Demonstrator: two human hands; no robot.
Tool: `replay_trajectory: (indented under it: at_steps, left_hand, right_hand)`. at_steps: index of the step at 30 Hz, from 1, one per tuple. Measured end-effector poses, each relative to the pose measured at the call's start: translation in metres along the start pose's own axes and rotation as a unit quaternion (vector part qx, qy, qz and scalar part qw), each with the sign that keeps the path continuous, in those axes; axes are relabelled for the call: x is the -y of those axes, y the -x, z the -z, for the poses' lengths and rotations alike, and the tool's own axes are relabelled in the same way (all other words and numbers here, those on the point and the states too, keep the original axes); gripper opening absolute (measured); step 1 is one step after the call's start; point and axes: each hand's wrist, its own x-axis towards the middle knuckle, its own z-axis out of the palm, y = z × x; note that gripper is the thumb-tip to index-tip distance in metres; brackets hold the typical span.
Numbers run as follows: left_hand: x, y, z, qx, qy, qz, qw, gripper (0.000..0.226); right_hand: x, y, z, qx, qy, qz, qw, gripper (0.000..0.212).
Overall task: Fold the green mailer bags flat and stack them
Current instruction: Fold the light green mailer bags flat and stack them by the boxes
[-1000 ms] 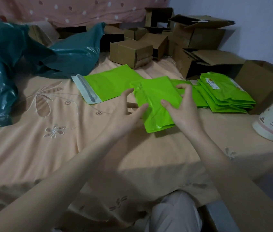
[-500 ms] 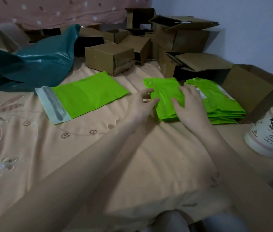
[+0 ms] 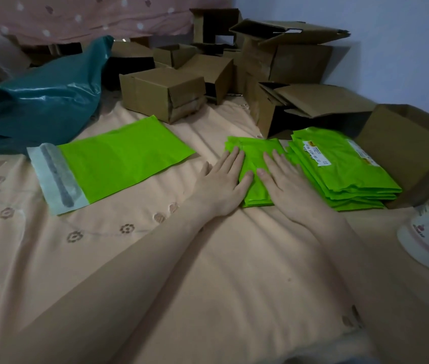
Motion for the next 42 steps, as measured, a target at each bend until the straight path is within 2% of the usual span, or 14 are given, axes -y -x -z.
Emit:
replay_trajectory:
  at_steps: [8, 12, 14, 17, 21, 24, 30, 35, 42]
  left_hand:
    - [0.0, 0.0, -0.003, -0.002, -0.024, 0.013, 1.0, 0.06]
    - [0.0, 0.001, 0.002, 0.011, 0.012, 0.016, 1.0, 0.062]
    - [0.001, 0.003, 0.007, 0.012, 0.034, 0.019, 0.999, 0.063]
    - [0.005, 0.011, 0.016, -0.003, 0.042, 0.027, 0.999, 0.062]
    - [0.017, 0.027, 0.044, -0.05, 0.025, 0.032, 0.998, 0.059]
    - [0.036, 0.048, 0.069, -0.074, -0.021, 0.042, 0.996, 0.061]
    - [0.096, 0.095, 0.1, -0.076, -0.079, 0.087, 0.99, 0.066]
    - [0.14, 0.127, 0.11, -0.079, -0.094, 0.125, 0.984, 0.066]
    - [0.164, 0.137, 0.109, -0.084, -0.108, 0.119, 0.983, 0.063]
  right_hand:
    - [0.001, -0.002, 0.0, 0.015, 0.029, -0.006, 0.999, 0.058]
    - [0.007, -0.004, 0.013, 0.038, -0.04, -0.017, 0.998, 0.062]
    - [0.01, -0.006, 0.021, 0.02, -0.069, -0.019, 0.997, 0.067]
    - [0.015, -0.006, 0.029, -0.025, -0.042, -0.009, 0.999, 0.069]
    - [0.038, -0.005, 0.036, -0.11, -0.061, 0.027, 0.992, 0.058]
    - [0.071, -0.005, 0.033, -0.127, -0.061, 0.077, 0.987, 0.053]
    - [0.144, -0.008, 0.003, -0.07, -0.075, 0.159, 0.982, 0.052]
    - [0.186, -0.018, -0.028, -0.004, -0.045, 0.163, 0.986, 0.058]
    - [0.208, -0.03, -0.057, 0.044, 0.034, 0.165, 0.985, 0.06]
